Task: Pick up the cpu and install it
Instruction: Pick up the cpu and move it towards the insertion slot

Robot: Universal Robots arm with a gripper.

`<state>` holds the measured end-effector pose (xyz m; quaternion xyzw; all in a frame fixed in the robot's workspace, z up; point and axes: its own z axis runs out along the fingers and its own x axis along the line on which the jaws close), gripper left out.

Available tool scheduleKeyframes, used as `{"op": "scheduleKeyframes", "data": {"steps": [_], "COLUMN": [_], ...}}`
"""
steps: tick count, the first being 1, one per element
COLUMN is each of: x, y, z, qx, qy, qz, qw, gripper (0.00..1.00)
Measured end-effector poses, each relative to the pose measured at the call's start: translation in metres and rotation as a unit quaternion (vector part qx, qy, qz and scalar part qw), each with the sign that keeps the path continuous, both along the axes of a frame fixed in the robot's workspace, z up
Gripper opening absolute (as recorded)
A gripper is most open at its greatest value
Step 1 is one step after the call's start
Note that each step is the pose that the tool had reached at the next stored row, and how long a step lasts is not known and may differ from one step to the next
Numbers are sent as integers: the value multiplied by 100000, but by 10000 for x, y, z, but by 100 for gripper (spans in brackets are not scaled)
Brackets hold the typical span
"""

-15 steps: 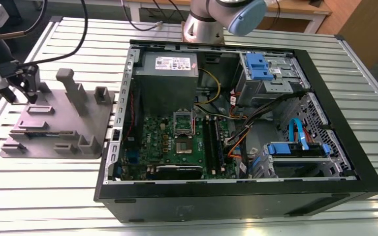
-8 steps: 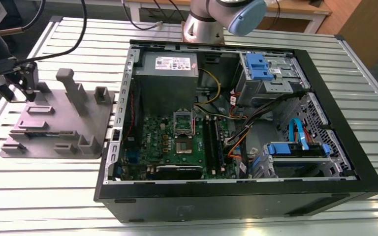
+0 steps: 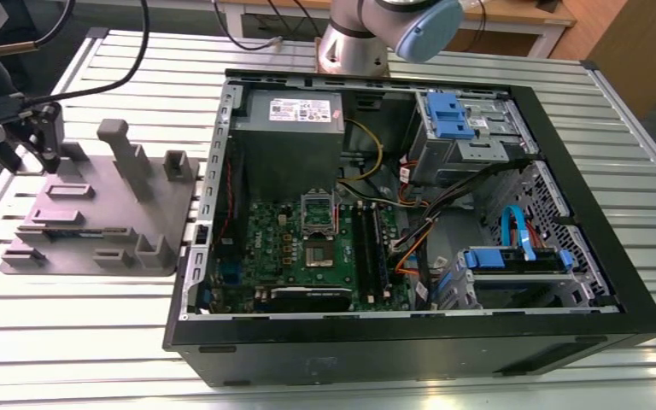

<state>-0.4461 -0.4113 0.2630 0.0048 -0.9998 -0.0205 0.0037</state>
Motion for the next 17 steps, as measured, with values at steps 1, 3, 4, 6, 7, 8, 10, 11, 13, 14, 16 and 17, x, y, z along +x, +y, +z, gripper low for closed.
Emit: {"op": "scheduleKeyframes", "data": {"steps": [1, 3, 4, 6, 7, 8, 10, 11, 13, 14, 16, 17], "x": [0, 0, 0, 0, 0, 0, 0, 0, 0, 0, 0, 0], "y": [0, 0, 0, 0, 0, 0, 0, 0, 0, 0, 0, 0], "z": [7, 23, 30, 45, 52, 59, 73, 81, 95, 103, 119, 127], "qx": [3, 1, -1, 1, 1, 2, 1, 2, 2, 1, 2, 2], "qy": [3, -2, -1, 1, 1, 0, -1, -1, -1, 0, 1, -2], "qz": [0, 0, 1, -1, 1, -1, 1, 2, 2, 1, 1, -1], "qw": [100000, 100000, 100000, 100000, 100000, 100000, 100000, 100000, 100000, 100000, 100000, 100000], "gripper": [47, 47, 47, 47, 47, 47, 47, 47, 47, 47, 47, 47]}}
